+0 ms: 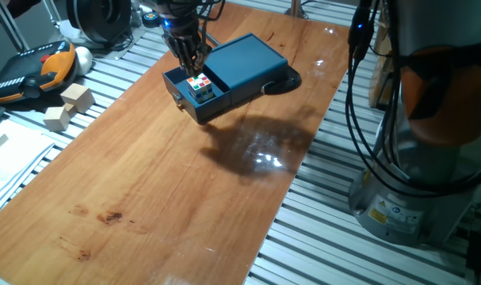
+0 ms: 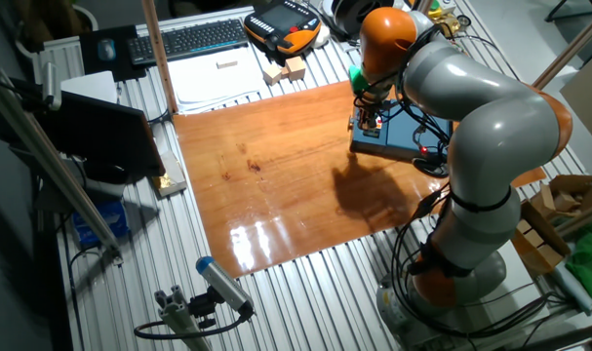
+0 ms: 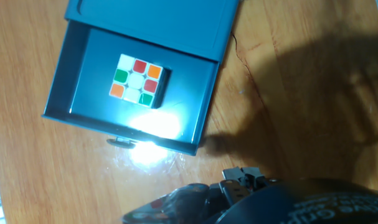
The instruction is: Grasp the handle and close the drawer
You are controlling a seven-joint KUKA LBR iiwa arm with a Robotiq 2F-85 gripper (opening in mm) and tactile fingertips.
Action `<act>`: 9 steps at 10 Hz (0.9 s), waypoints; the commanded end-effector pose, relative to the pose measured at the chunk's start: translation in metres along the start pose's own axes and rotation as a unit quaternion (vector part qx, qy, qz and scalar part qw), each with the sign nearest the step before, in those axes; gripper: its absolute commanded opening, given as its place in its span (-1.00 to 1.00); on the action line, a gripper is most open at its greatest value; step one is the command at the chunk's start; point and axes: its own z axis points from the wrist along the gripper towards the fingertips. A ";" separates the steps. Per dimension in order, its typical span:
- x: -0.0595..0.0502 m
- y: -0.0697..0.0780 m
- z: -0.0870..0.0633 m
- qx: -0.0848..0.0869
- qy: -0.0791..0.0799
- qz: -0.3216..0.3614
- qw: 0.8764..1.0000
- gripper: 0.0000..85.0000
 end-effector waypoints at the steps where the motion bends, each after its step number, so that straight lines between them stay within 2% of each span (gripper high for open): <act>1: -0.001 0.000 -0.001 0.001 0.001 0.000 1.000 -0.95; 9: -0.002 -0.001 -0.003 -0.008 -0.002 0.003 1.000 -0.95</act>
